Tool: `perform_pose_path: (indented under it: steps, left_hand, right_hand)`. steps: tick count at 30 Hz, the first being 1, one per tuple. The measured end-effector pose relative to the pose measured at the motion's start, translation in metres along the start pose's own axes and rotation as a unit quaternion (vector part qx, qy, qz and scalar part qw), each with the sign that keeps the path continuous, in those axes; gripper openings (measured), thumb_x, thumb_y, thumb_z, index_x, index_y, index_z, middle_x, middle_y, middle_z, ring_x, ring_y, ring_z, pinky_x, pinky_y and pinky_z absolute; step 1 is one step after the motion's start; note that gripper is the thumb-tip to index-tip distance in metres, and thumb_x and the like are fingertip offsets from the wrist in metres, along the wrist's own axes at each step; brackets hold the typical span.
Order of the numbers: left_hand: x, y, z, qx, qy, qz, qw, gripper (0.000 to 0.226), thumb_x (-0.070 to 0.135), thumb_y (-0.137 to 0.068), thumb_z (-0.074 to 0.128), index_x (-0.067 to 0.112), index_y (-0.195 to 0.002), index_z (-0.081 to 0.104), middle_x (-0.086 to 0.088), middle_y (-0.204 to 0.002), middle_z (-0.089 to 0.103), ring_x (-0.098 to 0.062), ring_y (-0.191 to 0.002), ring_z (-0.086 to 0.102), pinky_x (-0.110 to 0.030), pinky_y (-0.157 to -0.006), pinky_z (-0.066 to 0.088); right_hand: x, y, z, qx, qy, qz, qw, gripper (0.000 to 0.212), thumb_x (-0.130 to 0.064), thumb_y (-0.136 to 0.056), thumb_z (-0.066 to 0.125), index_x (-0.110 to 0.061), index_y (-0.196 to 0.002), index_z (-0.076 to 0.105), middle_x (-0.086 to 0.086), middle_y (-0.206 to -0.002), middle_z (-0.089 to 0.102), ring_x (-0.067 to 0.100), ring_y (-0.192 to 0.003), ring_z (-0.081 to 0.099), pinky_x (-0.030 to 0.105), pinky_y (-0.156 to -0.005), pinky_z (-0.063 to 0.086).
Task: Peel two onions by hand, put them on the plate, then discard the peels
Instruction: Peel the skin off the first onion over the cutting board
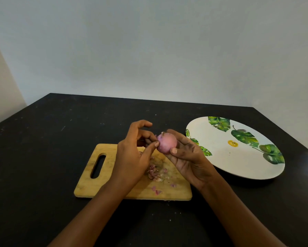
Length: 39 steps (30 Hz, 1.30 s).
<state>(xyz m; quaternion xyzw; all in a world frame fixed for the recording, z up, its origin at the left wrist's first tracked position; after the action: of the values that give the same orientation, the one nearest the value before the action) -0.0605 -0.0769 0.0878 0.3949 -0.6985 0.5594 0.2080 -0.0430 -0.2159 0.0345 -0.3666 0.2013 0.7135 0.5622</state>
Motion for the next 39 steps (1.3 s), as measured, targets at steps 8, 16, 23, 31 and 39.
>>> perform_pose_path:
  steps: [8,16,23,31,39]
  left_hand:
    - [-0.005,0.0,0.002,-0.013,0.019,-0.042,0.999,0.057,0.013,-0.07,0.079,0.028,-0.112,0.044,0.01,-0.08,0.064,0.002,-0.08,0.062,-0.008,-0.071,0.048]
    - [-0.012,-0.002,-0.001,-0.023,0.053,-0.118,0.991,0.056,0.011,-0.065,0.081,0.034,-0.101,0.045,0.003,-0.077,0.068,-0.001,-0.073,0.065,-0.012,-0.067,0.051]
    - [-0.008,-0.003,-0.003,-0.011,0.072,-0.111,0.991,0.056,0.011,-0.065,0.08,0.032,-0.104,0.046,-0.002,-0.078,0.067,-0.005,-0.073,0.065,-0.012,-0.067,0.05]
    - [-0.004,-0.001,-0.007,0.018,0.069,-0.087,0.994,0.05,0.011,-0.066,0.079,0.03,-0.104,0.053,0.012,-0.085,0.07,0.003,-0.082,0.067,-0.01,-0.07,0.05]
    - [-0.005,0.0,-0.009,0.028,0.018,-0.07,0.997,0.047,0.01,-0.07,0.078,0.035,-0.097,0.05,0.012,-0.077,0.069,0.004,-0.076,0.066,-0.008,-0.069,0.049]
  right_hand:
    - [-0.002,-0.002,-0.005,0.021,0.055,-0.013,0.998,0.071,-0.011,-0.04,0.097,-0.01,-0.107,0.073,0.018,-0.126,0.062,0.037,-0.116,0.06,0.037,-0.081,0.058]
    - [0.001,0.001,0.001,0.001,0.044,-0.005,0.999,0.06,-0.006,-0.047,0.091,-0.01,-0.105,0.074,0.012,-0.114,0.07,0.033,-0.109,0.065,0.034,-0.076,0.059]
    - [0.001,-0.002,0.001,0.0,0.031,-0.01,0.999,0.064,-0.006,-0.046,0.093,-0.008,-0.107,0.073,0.017,-0.119,0.067,0.035,-0.111,0.064,0.035,-0.077,0.058]
    - [-0.001,-0.003,-0.002,0.003,0.032,-0.021,0.999,0.068,-0.007,-0.044,0.095,-0.008,-0.108,0.073,0.019,-0.124,0.063,0.037,-0.114,0.062,0.037,-0.081,0.058]
    - [-0.001,-0.003,-0.007,0.03,0.091,-0.029,0.995,0.069,-0.016,-0.041,0.097,-0.014,-0.106,0.074,0.016,-0.124,0.064,0.035,-0.115,0.062,0.036,-0.08,0.057]
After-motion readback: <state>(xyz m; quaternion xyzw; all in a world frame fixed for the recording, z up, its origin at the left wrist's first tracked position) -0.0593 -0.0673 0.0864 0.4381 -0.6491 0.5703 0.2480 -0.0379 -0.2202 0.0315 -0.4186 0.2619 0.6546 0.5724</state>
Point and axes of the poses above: each hand's wrist, its own y-axis away from the middle knuckle, its own z-axis out of the palm, x = y × z, the point moved 7 cm from there along -y, towards the middle knuckle
